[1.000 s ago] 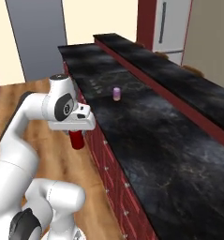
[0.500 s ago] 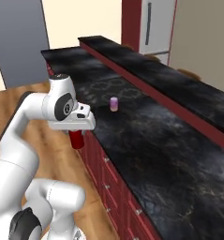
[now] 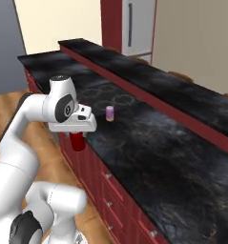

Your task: Four empty soda cans are scattered around the kitchen. Gather all the cans and cluster them next to the stove for recycling.

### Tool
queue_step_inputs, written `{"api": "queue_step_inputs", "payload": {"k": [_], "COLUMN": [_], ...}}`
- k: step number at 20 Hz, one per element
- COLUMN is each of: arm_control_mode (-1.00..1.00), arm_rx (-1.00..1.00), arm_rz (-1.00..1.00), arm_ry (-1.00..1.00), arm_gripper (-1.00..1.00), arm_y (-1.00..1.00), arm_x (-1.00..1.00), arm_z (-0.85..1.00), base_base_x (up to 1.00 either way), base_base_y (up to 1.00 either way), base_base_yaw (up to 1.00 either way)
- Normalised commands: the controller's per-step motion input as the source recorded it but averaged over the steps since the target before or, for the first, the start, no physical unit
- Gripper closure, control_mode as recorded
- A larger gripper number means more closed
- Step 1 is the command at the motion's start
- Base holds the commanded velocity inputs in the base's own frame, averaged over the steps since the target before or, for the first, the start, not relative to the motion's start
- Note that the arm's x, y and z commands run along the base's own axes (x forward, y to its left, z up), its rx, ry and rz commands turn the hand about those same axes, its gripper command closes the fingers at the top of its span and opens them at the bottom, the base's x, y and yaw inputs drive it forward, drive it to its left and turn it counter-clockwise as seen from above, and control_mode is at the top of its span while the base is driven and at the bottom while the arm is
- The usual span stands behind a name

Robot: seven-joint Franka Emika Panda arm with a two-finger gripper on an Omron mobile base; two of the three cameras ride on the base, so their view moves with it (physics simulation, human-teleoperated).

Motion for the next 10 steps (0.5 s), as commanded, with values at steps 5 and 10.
{"api": "queue_step_inputs", "payload": {"k": [5,10], "arm_control_mode": [1.0,1.0], "arm_rx": [0.0,0.0], "arm_rz": [0.0,0.0], "arm_ry": [0.0,0.0], "arm_gripper": [1.0,1.0], "arm_y": [0.0,0.0], "arm_x": [0.0,0.0], "arm_z": [0.0,0.0], "base_base_x": [0.43,0.43], "base_base_y": [0.37,0.25], "base_base_yaw": [-0.31,-0.31]}}
